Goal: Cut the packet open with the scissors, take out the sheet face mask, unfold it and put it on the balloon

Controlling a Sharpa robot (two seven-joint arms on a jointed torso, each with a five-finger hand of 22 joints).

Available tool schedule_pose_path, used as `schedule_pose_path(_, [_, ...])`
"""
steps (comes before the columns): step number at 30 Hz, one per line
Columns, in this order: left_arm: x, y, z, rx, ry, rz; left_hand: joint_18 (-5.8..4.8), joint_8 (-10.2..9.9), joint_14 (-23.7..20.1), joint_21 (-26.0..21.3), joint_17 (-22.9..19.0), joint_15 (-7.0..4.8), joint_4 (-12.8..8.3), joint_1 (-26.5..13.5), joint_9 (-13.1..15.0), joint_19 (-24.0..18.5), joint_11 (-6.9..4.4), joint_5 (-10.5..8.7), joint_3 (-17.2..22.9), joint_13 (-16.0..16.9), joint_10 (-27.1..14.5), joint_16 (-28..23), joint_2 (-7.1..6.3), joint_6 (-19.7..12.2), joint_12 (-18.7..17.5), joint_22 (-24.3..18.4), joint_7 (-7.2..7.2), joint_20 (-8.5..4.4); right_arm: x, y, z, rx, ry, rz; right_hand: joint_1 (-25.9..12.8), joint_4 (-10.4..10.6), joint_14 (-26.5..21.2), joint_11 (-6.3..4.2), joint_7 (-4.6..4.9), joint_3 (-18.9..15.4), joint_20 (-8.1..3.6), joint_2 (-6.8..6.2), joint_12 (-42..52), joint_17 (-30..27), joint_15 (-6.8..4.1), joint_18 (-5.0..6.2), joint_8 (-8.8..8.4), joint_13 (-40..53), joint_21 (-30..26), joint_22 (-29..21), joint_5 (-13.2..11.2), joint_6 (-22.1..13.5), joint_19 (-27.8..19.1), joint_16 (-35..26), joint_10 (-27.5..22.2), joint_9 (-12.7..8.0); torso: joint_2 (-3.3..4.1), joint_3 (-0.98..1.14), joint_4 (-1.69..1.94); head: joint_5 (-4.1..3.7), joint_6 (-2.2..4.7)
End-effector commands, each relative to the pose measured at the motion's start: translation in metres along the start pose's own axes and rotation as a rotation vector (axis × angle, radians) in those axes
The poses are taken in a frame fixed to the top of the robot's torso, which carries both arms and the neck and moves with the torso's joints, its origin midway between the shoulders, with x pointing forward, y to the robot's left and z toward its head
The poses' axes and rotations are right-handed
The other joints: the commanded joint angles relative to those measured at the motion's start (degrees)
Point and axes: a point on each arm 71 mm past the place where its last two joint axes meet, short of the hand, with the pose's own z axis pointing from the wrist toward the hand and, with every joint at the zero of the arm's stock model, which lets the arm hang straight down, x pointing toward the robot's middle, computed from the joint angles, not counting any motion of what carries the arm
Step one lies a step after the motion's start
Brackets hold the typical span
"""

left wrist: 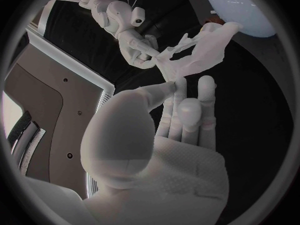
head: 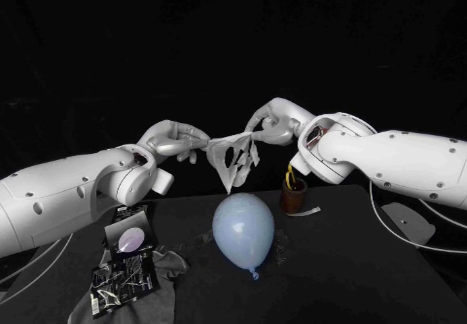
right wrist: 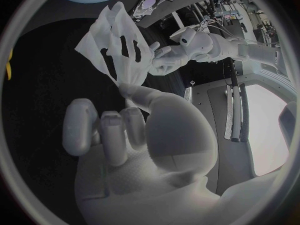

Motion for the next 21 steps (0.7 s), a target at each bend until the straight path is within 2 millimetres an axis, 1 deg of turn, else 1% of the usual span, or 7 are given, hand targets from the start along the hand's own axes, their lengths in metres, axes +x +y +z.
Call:
schedule_pose_path(1, [-0.006, -0.007, 0.003, 0.02, -0.05, 0.077, 0.89, -0.08, 0.26, 0.4, 0.03, -0.08, -0.94, -0.9, 2.02, -0.32, -0.06, 0.29, 1.39, 0.25, -0.52, 0.31, 0.12, 0.48, 0.44, 0.2, 0.32, -0.02, -0.005, 0.003, -0.001, -0.049, -0.06, -0.025, 0.33, -0.11, 6.19, -0.23, -0.08, -0.2, -0.04, -0.19, 0.28, 15.05, -0.4, -1.16, 0.32, 8.03, 0.2, 10.25, -0.32, 0.32, 0.44, 0.2, 1.75, 0.05, 0.07, 0.07, -0.02, 0.07, 0.02])
schedule_pose_path(6, [-0.006, -0.016, 0.005, 0.04, -0.061, 0.099, 0.9, -0.07, 0.25, 1.05, -0.01, -0.1, -1.96, -1.83, 3.18, -0.58, -0.04, 0.42, 2.7, 0.72, -1.19, 0.33, 0.1, 0.29, 1.38, 0.64, 0.32, -0.07, -0.006, 0.004, -0.001, -0.058, -0.063, -0.025, 0.34, -0.12, 6.19, -0.24, -0.1, -0.18, -0.06, -0.19, 0.27, 15.05, -0.42, -1.13, 0.33, 8.03, 0.12, 10.22, -0.4, 0.35, 0.39, 0.2, 1.76, 0.05, 0.12, 0.08, -0.11, -0.06, -0.12])
schedule_pose_path(10, [-0.004, -0.022, 0.007, 0.061, -0.062, 0.111, 0.89, -0.11, 0.34, 1.24, 0.27, -0.07, -2.03, -2.15, 3.54, -0.6, -0.01, 0.28, 2.91, 0.86, -1.46, 0.43, 0.36, 0.13, 1.65, 0.75, 0.36, -0.04, -0.004, 0.006, 0.0, -0.065, -0.056, -0.035, 0.36, -0.14, 6.19, -0.26, -0.12, -0.16, -0.07, -0.19, 0.27, 15.05, -0.43, -1.13, 0.33, 8.03, 0.11, 10.21, -0.49, 0.37, 0.39, 0.2, 1.77, 0.04, 0.08, 0.05, -0.03, -0.1, -0.16])
schedule_pose_path(14, [-0.003, -0.029, 0.009, 0.08, -0.053, 0.119, 0.86, -0.1, 0.79, 1.36, 1.36, 0.03, -1.87, -2.69, 4.29, -0.56, 0.07, 0.16, 2.74, 1.16, -1.97, 0.88, 0.94, -0.29, 2.18, 0.78, 0.46, 0.09, -0.004, 0.006, 0.001, -0.062, -0.045, -0.055, 0.38, -0.16, 6.19, -0.28, -0.13, -0.13, -0.09, -0.19, 0.3, 15.05, -0.45, -1.12, 0.33, 8.06, 0.07, 10.2, -0.64, 0.4, 0.38, 0.2, 1.8, 0.03, 0.02, 0.04, -0.07, -0.3, -0.17])
schedule_pose_path(17, [-0.001, -0.032, 0.01, 0.083, -0.046, 0.118, 0.86, 0.03, 0.98, 1.21, 1.69, 0.11, -1.53, -3.13, 5.13, -0.55, 0.1, 0.1, 2.06, 1.45, -2.39, 1.11, 1.47, -0.74, 2.67, 0.63, 0.5, 0.24, -0.003, 0.006, 0.002, -0.059, -0.036, -0.063, 0.38, -0.16, 6.19, -0.28, -0.13, -0.13, -0.09, -0.19, 0.3, 15.05, -0.45, -1.12, 0.33, 8.06, 0.07, 10.2, -0.64, 0.4, 0.38, 0.2, 1.8, 0.03, 0.03, 0.07, 0.04, -0.67, 0.05])
schedule_pose_path(19, [-0.001, -0.032, 0.011, 0.079, -0.045, 0.105, 0.79, 0.34, 1.27, 0.51, 2.09, 0.36, -0.04, -4.13, 6.59, -0.53, 0.26, 0.02, 0.53, 1.82, -2.78, 1.43, 2.64, -1.81, 3.34, 0.08, 0.62, 0.57, -0.002, 0.006, 0.002, -0.058, -0.033, -0.07, 0.38, -0.16, 6.19, -0.28, -0.13, -0.13, -0.09, -0.19, 0.3, 15.05, -0.45, -1.12, 0.33, 8.06, 0.07, 10.2, -0.64, 0.4, 0.38, 0.2, 1.8, 0.03, 0.04, 0.07, 0.0, -0.83, 0.03])
schedule_pose_path(21, [0.0, -0.031, 0.011, 0.074, -0.045, 0.097, 0.79, 0.49, 1.22, 0.07, 1.83, 0.4, 0.63, -4.33, 7.16, -0.56, 0.22, -0.01, -0.41, 1.91, -2.68, 1.39, 3.04, -2.28, 3.58, -0.24, 0.63, 0.68, -0.002, 0.006, 0.002, -0.057, -0.033, -0.072, 0.39, -0.16, 6.19, -0.28, -0.14, -0.12, -0.1, -0.19, 0.33, 15.05, -0.46, -1.14, 0.33, 8.09, 0.13, 10.22, -0.72, 0.41, 0.43, 0.2, 1.82, 0.03, -0.04, 0.08, 0.03, -0.78, 0.05])
